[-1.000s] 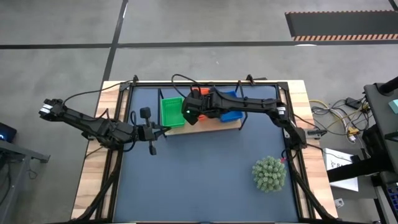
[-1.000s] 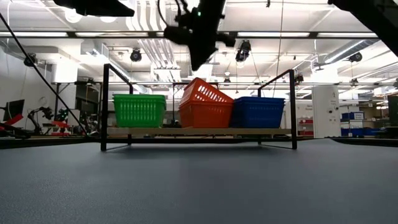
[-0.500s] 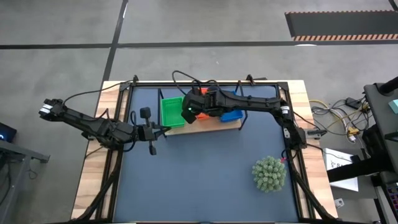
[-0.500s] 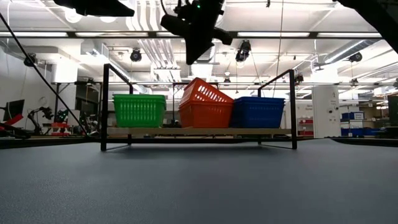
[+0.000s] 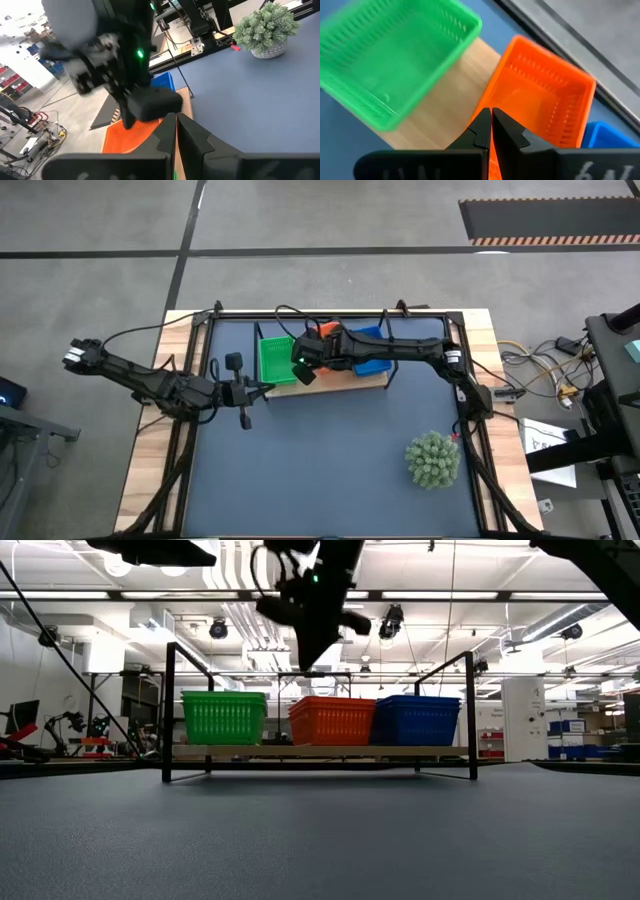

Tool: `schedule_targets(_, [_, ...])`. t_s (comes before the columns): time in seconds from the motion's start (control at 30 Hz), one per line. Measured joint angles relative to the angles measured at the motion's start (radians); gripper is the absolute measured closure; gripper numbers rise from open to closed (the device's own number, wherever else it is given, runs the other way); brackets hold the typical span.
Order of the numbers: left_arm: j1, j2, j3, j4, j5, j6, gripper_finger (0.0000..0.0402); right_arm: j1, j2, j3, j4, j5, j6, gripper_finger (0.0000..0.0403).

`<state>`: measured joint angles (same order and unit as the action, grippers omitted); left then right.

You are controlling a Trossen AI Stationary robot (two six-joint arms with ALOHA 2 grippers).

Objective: Stack baskets on shelf by color
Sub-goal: Stack the orange basket on top of the orange basket on the shelf

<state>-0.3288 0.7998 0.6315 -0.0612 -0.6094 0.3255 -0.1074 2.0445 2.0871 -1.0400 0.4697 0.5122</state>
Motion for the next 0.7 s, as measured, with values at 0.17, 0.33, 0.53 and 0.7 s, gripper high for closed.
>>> schedule_targets(0.17, [-0.001,0.000,0.000,0.000,0.001,-0.006,0.0402,0.000,-0.012,0.074,-0.082,-0.009,-0.079,0.0394])
schedule_targets(0.33, [-0.002,0.000,0.000,0.007,0.003,-0.006,0.0402,-0.015,-0.014,0.073,-0.213,-0.149,-0.287,0.0394])
schedule_targets(0.53, [-0.001,0.000,0.001,0.050,0.005,-0.008,0.0402,-0.079,-0.013,-0.027,-0.118,-0.253,-0.402,0.0394])
schedule_targets(0.7, [-0.001,0.000,0.002,0.052,0.005,-0.005,0.0402,-0.115,-0.013,-0.079,-0.025,-0.397,-0.386,0.0394])
